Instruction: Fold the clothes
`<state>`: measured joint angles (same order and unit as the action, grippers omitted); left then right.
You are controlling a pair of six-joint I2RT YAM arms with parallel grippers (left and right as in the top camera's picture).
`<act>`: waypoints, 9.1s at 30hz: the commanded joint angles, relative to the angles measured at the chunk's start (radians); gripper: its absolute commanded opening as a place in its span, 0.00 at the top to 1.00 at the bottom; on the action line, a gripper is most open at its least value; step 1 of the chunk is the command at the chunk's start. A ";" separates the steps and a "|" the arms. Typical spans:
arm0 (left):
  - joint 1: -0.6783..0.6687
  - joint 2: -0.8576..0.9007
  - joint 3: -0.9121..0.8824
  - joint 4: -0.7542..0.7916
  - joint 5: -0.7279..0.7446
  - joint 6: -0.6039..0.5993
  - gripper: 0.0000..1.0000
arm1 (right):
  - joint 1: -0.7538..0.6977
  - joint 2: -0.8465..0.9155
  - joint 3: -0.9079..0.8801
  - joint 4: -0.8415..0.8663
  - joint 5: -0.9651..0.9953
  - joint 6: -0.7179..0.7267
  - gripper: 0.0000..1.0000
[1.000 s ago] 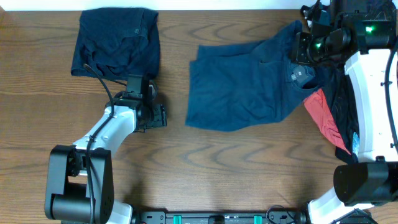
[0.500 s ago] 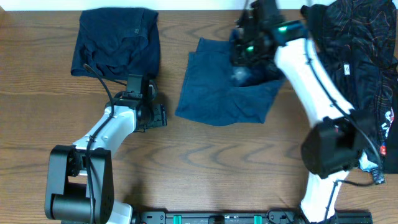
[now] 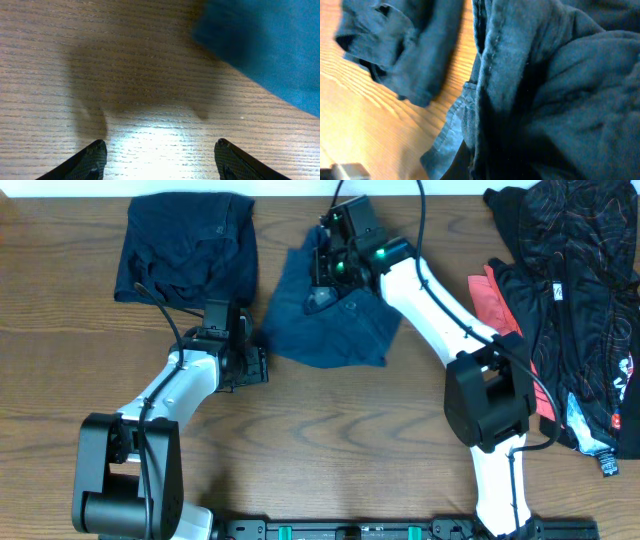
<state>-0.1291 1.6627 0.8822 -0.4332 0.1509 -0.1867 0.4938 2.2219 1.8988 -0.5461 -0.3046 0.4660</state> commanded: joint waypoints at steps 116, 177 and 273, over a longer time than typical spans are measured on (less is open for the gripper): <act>0.106 -0.064 0.079 0.044 0.292 0.107 0.10 | -0.181 -0.327 0.039 -0.628 -0.077 -0.346 0.01; -0.212 0.211 0.080 0.749 0.489 -0.370 0.94 | -0.338 -0.356 0.035 -0.772 -0.006 -0.377 0.08; 0.119 0.005 0.234 -0.098 0.021 -0.043 0.02 | -0.345 -0.351 -0.362 -0.415 -0.014 -0.318 0.08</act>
<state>-0.0097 1.6096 1.0966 -0.5453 0.1345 -0.2214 0.1570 1.8584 1.5417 -0.9627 -0.3149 0.1493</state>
